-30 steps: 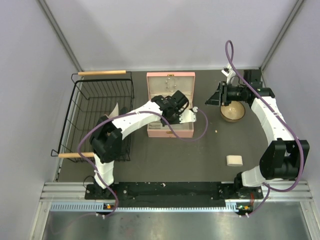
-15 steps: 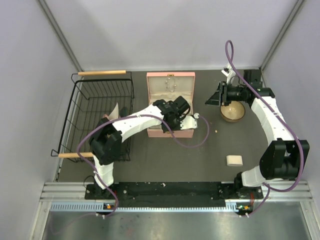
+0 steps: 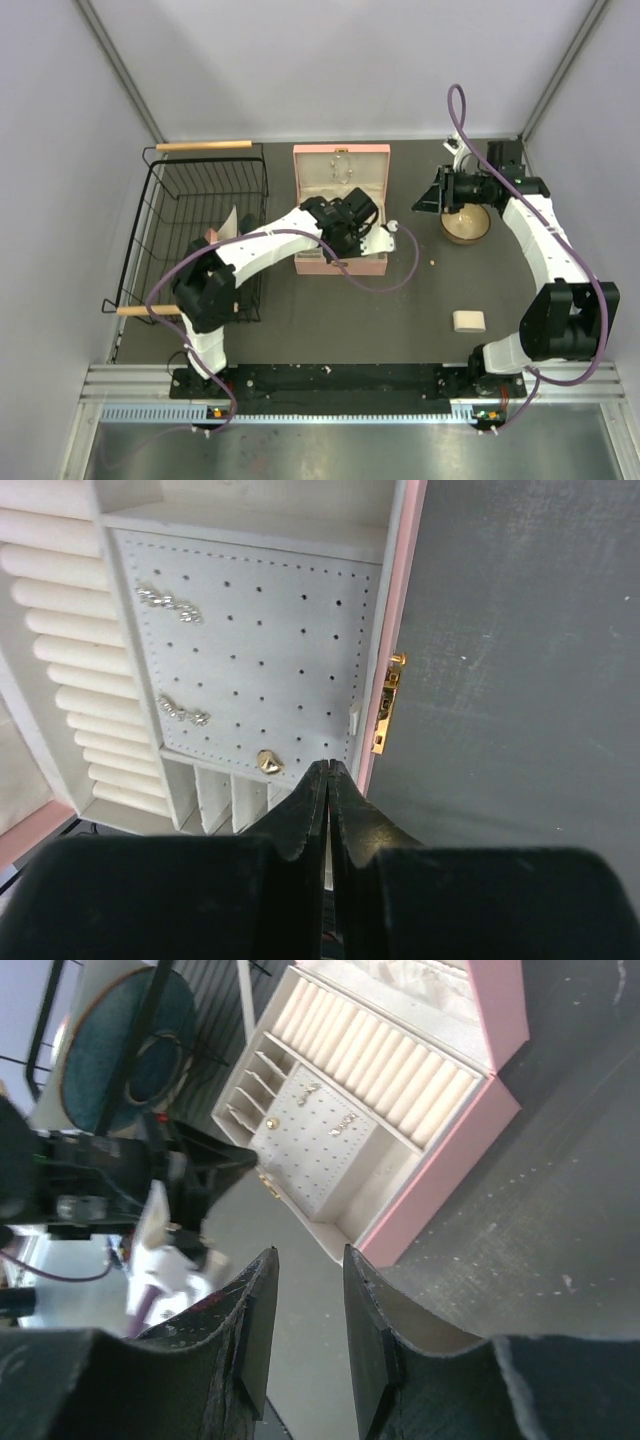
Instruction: Organize the mixed jewelry
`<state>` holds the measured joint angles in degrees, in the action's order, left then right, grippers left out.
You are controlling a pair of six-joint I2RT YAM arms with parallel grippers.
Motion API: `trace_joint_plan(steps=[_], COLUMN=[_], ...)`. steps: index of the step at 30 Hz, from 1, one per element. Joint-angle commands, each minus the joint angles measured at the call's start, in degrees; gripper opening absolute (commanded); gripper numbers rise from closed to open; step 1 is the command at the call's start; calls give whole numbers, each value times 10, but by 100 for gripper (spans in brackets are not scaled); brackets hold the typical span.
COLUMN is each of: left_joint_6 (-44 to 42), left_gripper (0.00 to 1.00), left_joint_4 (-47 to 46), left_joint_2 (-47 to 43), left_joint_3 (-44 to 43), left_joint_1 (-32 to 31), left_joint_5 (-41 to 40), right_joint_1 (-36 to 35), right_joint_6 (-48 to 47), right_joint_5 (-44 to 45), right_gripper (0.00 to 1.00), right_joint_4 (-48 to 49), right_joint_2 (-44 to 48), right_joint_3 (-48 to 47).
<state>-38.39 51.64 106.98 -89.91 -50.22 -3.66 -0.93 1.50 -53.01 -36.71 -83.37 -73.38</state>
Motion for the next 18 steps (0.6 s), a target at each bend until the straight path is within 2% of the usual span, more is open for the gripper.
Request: trace_joint_plan(steps=[1, 10, 18], left_joint_6=[22, 59, 91], left_gripper=[7, 11, 18], left_joint_4=[-27, -70, -88], left_joint_2=[-67, -125, -144], left_joint_3=[-33, -26, -29], left_joint_1=[10, 38, 63], left_joint_5=[34, 131, 175], right_joint_1=[8, 7, 8], right_joint_6=[-62, -199, -245], right_joint_5=[49, 223, 291], right_gripper=[34, 37, 44], right_joint_4=[-20, -80, -86], right_joint_2=[35, 59, 80], right_joint_3=[10, 72, 141])
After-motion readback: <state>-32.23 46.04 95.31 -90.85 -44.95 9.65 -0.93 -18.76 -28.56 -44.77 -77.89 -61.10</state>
